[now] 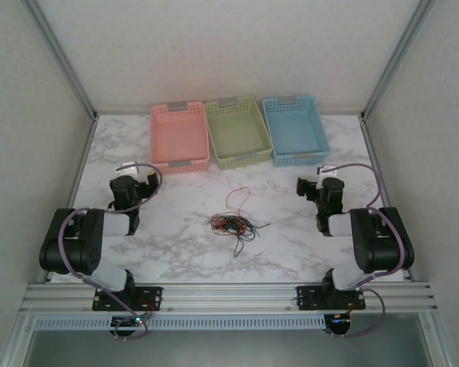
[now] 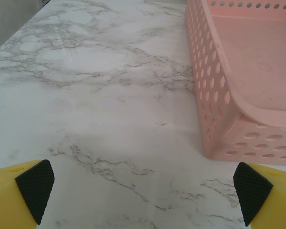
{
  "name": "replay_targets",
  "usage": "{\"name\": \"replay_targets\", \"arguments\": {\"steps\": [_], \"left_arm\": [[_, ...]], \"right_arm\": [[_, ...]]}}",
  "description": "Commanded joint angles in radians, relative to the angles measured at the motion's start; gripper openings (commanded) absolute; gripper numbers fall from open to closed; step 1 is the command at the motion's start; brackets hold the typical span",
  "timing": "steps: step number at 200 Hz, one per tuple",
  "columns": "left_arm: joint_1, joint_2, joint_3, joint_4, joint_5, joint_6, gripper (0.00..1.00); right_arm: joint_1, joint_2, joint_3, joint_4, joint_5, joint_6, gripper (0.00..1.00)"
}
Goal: Untangle the cables
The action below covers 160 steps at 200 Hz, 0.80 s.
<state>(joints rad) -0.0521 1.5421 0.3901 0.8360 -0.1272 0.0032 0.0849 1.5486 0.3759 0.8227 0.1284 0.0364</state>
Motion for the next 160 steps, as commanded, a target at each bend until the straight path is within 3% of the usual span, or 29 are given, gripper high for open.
{"name": "replay_targets", "arguments": {"steps": [1,45,57,73,87,105,130,160], "left_arm": [[0.006,-0.005,0.013,0.008,0.016,-0.014,1.0],[0.006,-0.006,0.011,0.009,0.01,-0.012,1.0],[-0.012,-0.037,0.02,-0.02,-0.073,-0.023,1.0],[-0.047,-0.177,0.087,-0.272,-0.17,-0.04,1.0],[-0.048,-0.307,0.194,-0.572,-0.225,-0.213,1.0],[-0.054,-0.444,0.218,-0.651,-0.11,-0.337,1.0],[-0.042,-0.583,0.23,-0.767,-0.077,-0.602,1.0],[-0.039,-0.626,0.404,-1.083,0.209,-0.611,1.0]], "right_arm": [[-0.008,-0.007,0.019,0.004,-0.017,-0.014,0.99],[-0.014,-0.008,0.019,0.004,-0.026,-0.014,0.99],[-0.005,-0.022,0.015,0.003,-0.033,-0.029,0.98],[0.039,-0.118,-0.004,-0.039,0.049,-0.053,0.98],[0.061,-0.264,0.029,-0.241,0.095,-0.015,0.98],[0.064,-0.433,0.089,-0.449,0.05,0.096,0.98],[0.065,-0.615,0.123,-0.623,-0.095,0.246,0.98],[0.081,-0.722,0.23,-0.908,-0.314,0.366,0.92]]}}
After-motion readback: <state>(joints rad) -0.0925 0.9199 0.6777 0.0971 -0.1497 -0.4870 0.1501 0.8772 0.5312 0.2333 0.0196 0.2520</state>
